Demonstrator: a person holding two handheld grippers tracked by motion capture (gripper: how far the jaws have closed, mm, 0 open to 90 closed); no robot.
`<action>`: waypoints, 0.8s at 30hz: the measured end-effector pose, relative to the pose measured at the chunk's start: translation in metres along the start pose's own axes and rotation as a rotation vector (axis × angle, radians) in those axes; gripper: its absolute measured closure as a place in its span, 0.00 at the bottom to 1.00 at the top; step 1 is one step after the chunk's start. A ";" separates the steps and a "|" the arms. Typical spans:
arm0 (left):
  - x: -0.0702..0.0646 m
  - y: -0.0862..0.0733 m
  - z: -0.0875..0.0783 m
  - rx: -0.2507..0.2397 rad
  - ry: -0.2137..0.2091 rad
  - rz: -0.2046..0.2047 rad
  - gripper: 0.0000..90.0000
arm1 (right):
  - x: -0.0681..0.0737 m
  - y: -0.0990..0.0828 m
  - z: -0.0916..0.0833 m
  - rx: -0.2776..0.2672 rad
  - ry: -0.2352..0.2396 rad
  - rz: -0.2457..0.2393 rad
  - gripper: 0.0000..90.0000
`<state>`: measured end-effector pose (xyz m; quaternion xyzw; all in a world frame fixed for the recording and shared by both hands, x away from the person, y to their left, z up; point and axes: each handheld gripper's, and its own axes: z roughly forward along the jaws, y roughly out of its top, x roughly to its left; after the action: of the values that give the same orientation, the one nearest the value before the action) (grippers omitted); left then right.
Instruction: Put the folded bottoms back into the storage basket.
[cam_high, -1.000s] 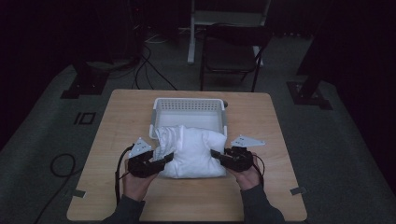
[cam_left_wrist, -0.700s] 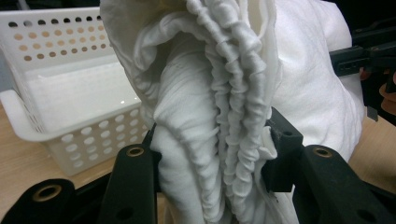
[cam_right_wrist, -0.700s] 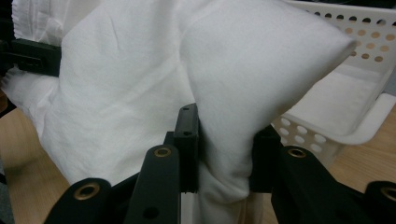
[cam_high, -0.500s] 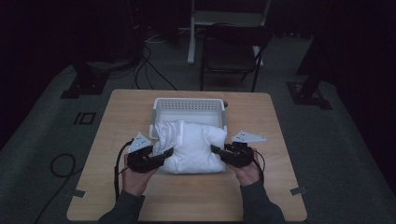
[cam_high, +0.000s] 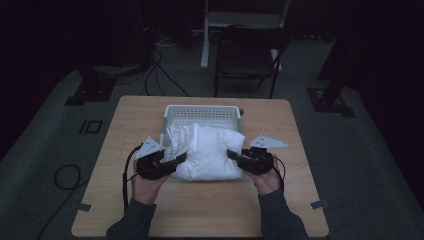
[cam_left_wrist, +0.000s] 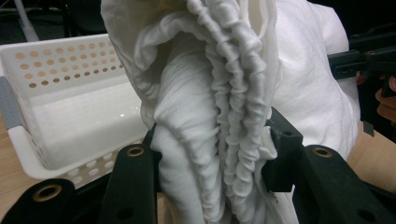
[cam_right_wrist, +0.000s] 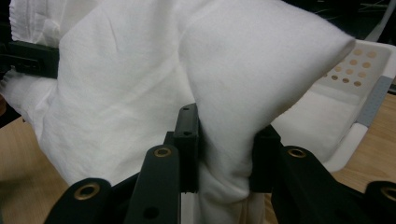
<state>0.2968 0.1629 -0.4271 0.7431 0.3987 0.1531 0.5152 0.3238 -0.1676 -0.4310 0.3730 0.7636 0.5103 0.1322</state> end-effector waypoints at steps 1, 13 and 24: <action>0.000 0.001 0.000 -0.002 0.000 0.000 0.62 | 0.000 0.001 0.000 0.000 -0.001 -0.001 0.79; 0.007 0.013 0.003 -0.013 0.002 0.002 0.62 | -0.004 0.014 0.003 -0.013 -0.009 -0.005 0.79; 0.014 0.016 0.011 -0.013 -0.001 -0.005 0.62 | -0.010 0.019 0.008 -0.010 -0.020 0.004 0.79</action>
<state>0.3196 0.1642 -0.4195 0.7387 0.3996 0.1541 0.5204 0.3436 -0.1654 -0.4201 0.3790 0.7589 0.5105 0.1407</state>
